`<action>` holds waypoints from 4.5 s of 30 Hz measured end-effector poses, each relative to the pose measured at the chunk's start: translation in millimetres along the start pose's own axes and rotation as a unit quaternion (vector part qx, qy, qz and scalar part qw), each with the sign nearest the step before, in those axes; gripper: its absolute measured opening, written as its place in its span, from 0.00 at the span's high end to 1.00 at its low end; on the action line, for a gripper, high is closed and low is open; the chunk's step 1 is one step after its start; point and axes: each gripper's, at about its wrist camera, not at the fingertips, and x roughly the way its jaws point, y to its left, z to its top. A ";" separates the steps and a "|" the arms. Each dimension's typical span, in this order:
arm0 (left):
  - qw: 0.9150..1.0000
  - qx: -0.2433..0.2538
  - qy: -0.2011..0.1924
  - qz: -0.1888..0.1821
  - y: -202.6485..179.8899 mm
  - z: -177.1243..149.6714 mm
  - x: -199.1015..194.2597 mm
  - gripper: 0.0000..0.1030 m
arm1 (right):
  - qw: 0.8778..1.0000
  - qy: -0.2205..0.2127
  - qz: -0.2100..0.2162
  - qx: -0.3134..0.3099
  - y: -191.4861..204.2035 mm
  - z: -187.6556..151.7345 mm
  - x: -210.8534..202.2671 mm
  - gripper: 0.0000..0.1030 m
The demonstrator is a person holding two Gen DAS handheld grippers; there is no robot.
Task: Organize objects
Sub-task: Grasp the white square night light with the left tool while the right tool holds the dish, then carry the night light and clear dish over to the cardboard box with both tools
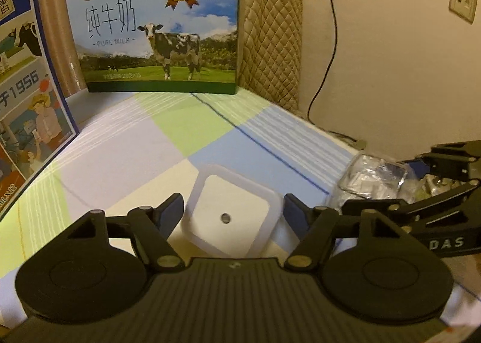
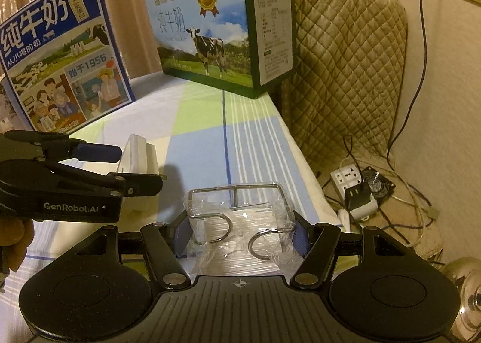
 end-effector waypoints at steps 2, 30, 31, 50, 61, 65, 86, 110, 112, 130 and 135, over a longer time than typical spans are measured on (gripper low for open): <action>1.000 -0.001 -0.001 0.000 3.1 -0.8 1.1 0.34 | 1.000 0.000 0.002 0.000 0.1 -0.3 0.3 0.39; 0.990 -0.103 0.035 0.092 -22.6 -68.9 -96.6 0.37 | 1.000 -0.002 0.025 -0.007 14.6 0.6 -9.8 0.39; 0.989 -0.104 0.033 0.095 -25.2 -74.3 -103.9 0.37 | 1.000 -0.002 0.028 -0.009 17.0 0.6 -10.9 0.39; 0.998 -0.030 0.024 0.040 -41.6 -101.5 -117.3 0.30 | 0.996 0.019 0.074 -0.043 55.7 -9.2 -12.6 0.39; 0.999 0.000 0.031 0.032 -41.9 -104.0 -114.9 0.31 | 0.996 0.015 0.073 -0.047 54.2 -8.8 -16.4 0.39; 0.999 -0.010 0.036 0.032 -39.4 -104.9 -115.0 0.39 | 0.996 0.014 0.071 -0.048 54.7 -9.6 -19.9 0.39; 0.987 -0.135 -0.004 0.089 -74.3 -118.7 -214.5 0.40 | 0.996 -0.024 0.073 -0.039 64.4 -30.6 -114.9 0.39; 0.977 -0.168 -0.028 0.132 -112.7 -147.5 -371.0 0.40 | 0.994 -0.046 0.093 -0.038 96.5 -119.1 -281.2 0.39; 0.976 -0.168 -0.030 0.136 -115.4 -150.1 -380.1 0.40 | 0.993 -0.051 0.097 -0.042 101.7 -120.9 -290.3 0.39; 0.970 -0.190 -0.036 0.146 -114.3 -183.8 -428.3 0.40 | 0.986 -0.044 0.142 -0.075 154.4 -131.4 -312.5 0.39; 0.965 -0.202 -0.034 0.164 -102.8 -194.8 -443.0 0.40 | 0.983 -0.040 0.159 -0.087 172.0 -130.7 -311.5 0.39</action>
